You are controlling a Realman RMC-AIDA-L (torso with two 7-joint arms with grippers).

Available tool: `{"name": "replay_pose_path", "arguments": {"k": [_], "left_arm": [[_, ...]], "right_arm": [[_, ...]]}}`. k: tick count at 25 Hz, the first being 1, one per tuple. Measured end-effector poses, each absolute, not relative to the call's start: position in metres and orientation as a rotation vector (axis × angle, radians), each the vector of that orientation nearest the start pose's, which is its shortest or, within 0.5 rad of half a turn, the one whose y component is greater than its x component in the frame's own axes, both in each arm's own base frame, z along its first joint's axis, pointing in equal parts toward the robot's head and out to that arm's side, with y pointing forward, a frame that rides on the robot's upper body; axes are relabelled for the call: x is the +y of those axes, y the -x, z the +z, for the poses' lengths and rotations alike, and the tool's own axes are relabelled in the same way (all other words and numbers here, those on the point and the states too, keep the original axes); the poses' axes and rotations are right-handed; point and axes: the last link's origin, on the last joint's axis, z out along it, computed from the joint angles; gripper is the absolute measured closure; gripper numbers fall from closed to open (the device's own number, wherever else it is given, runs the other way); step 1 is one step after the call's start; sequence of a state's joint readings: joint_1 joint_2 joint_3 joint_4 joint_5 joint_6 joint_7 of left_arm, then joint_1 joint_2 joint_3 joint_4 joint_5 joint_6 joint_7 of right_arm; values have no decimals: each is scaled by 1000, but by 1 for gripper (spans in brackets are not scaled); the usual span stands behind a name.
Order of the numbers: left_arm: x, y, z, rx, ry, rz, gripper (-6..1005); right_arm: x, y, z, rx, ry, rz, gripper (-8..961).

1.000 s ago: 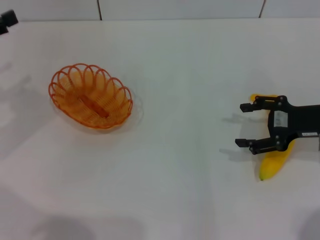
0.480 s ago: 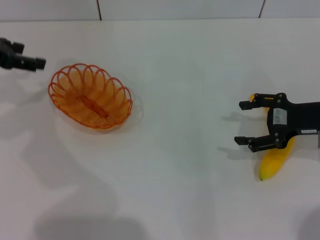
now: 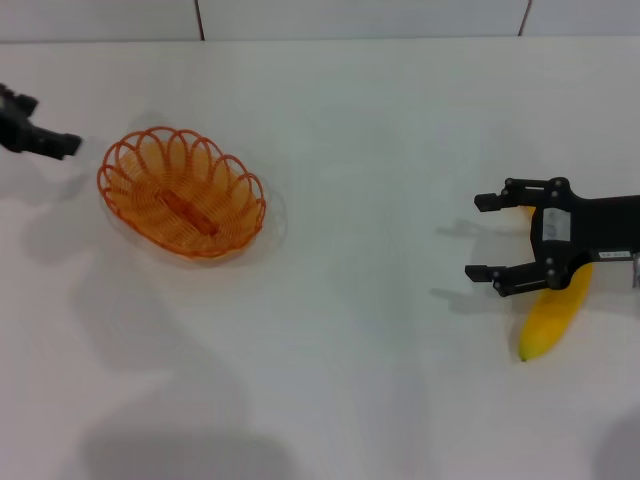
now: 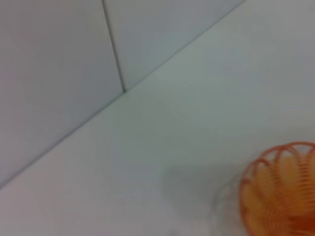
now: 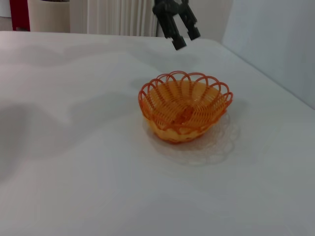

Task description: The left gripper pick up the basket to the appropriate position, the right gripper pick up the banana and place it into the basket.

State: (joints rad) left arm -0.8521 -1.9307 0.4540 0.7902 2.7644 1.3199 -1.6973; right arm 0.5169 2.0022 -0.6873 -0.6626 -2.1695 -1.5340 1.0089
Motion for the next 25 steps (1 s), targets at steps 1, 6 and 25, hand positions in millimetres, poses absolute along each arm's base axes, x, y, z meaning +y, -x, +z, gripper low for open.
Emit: {"name": "replay_pose_path", "arguments": {"k": [1,6,25], "left_arm": [[437,270,101,-619,2459,205,155],[440,257,74,-517,2501,204,158],[443,267,47,-780,2387,184,166]], "right_arm": [[327,-300,21,107,2808,303,68],[327,-300,22,108,2807,304,68],[330,-296,19,95,2812,307,69]]}}
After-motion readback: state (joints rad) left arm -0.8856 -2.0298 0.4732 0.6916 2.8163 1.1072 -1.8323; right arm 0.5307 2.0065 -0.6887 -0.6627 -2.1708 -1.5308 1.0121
